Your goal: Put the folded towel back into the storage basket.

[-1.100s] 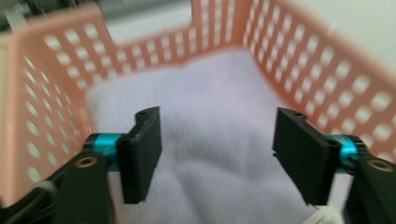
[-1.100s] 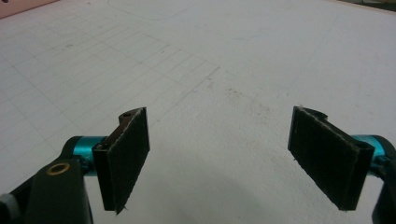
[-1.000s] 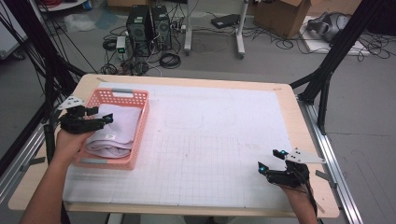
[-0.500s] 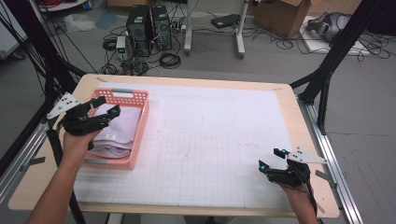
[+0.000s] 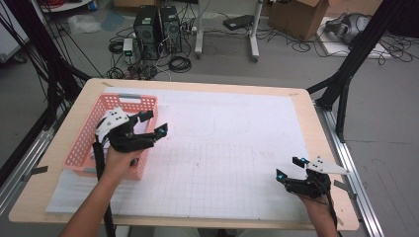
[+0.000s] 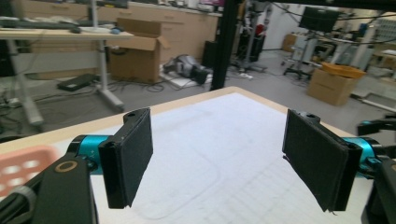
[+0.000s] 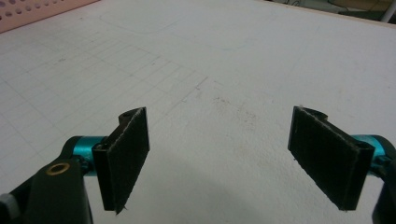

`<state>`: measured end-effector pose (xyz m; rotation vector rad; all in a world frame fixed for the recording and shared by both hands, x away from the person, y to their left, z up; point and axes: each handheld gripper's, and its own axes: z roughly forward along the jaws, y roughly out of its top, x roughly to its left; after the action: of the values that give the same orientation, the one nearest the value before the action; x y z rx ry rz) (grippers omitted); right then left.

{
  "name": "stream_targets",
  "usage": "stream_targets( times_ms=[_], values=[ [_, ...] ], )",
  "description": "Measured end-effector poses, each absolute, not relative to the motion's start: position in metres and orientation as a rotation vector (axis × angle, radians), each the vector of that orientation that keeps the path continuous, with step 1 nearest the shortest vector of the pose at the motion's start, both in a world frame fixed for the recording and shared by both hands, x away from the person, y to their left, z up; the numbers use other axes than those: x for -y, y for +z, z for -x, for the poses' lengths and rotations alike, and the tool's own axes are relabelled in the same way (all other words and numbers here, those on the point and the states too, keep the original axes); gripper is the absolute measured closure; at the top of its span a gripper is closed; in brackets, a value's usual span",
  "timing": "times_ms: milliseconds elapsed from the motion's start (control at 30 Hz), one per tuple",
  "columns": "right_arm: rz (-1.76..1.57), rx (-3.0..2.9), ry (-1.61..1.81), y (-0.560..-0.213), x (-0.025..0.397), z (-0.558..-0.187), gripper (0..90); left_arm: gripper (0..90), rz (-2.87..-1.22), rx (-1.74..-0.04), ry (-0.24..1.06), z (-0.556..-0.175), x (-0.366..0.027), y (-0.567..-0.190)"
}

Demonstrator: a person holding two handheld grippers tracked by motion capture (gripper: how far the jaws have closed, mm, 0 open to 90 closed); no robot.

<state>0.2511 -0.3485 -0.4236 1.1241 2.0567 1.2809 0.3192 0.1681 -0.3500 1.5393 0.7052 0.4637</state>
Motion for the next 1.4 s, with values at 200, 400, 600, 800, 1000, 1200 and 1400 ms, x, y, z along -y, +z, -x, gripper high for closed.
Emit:
stream_targets(
  times_ms=[200,400,600,800,1000,1200,1400],
  values=[
    [-1.118,-2.048,1.279,-0.422,0.351,-0.248,19.3,24.5,-1.558,-0.663,0.435,-0.308,-0.138,-0.361],
    [-1.123,-2.023,1.289,-0.420,0.354,-0.246,19.2,24.6,-1.587,-0.666,0.374,-0.300,-0.116,-0.387],
    [-1.120,-2.028,1.284,-0.420,0.352,-0.246,19.3,24.9,-1.619,-0.657,0.372,-0.293,-0.108,-0.402],
    [-1.119,-2.029,1.278,-0.421,0.350,-0.245,19.3,25.0,-1.642,-0.671,0.365,-0.287,-0.105,-0.421],
    [-1.119,-2.026,1.279,-0.420,0.350,-0.245,19.3,25.1,-1.652,-0.689,0.358,-0.287,-0.105,-0.429],
    [-1.122,-2.028,1.275,-0.422,0.351,-0.245,19.2,25.1,-1.660,-0.690,0.358,-0.287,-0.105,-0.432],
    [-1.127,-2.026,1.279,-0.423,0.352,-0.244,19.2,25.2,-1.670,-0.696,0.352,-0.285,-0.104,-0.436]
  ],
)
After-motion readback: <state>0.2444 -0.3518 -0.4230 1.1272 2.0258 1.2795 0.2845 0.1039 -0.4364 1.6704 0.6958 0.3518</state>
